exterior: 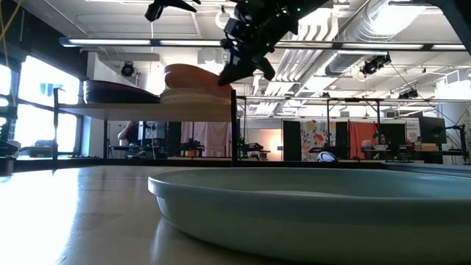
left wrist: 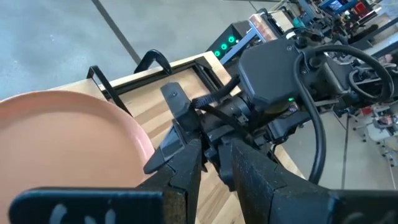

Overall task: Place and stack plates onto a shelf
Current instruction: Stack the orange plate on top of the white plate on the shelf

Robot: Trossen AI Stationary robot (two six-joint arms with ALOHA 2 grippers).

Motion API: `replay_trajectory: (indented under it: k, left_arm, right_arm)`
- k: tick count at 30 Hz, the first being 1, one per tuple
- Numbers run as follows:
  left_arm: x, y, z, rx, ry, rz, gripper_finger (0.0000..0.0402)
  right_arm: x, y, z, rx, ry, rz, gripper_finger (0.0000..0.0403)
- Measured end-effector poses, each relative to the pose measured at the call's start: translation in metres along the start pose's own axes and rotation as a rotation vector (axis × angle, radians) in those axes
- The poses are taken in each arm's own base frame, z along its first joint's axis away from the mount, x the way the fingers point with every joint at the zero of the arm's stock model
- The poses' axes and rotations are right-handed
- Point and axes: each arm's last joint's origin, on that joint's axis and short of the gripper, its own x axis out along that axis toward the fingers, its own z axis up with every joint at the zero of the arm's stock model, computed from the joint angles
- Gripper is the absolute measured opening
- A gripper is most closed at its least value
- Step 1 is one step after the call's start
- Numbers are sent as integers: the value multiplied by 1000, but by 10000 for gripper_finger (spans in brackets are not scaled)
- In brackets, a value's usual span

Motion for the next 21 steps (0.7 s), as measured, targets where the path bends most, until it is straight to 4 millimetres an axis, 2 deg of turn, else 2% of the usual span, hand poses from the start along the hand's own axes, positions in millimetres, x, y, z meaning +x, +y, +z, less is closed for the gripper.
replay_trajectory:
  k: [16,21]
  left_arm:
    - [0,0,0,-23,0,0,76]
    - [0,0,0,-29,1,0,76]
  right_arm:
    - [1,2,3,-20,23,-10,1]
    - [1,2,5,-11,26,-11,22]
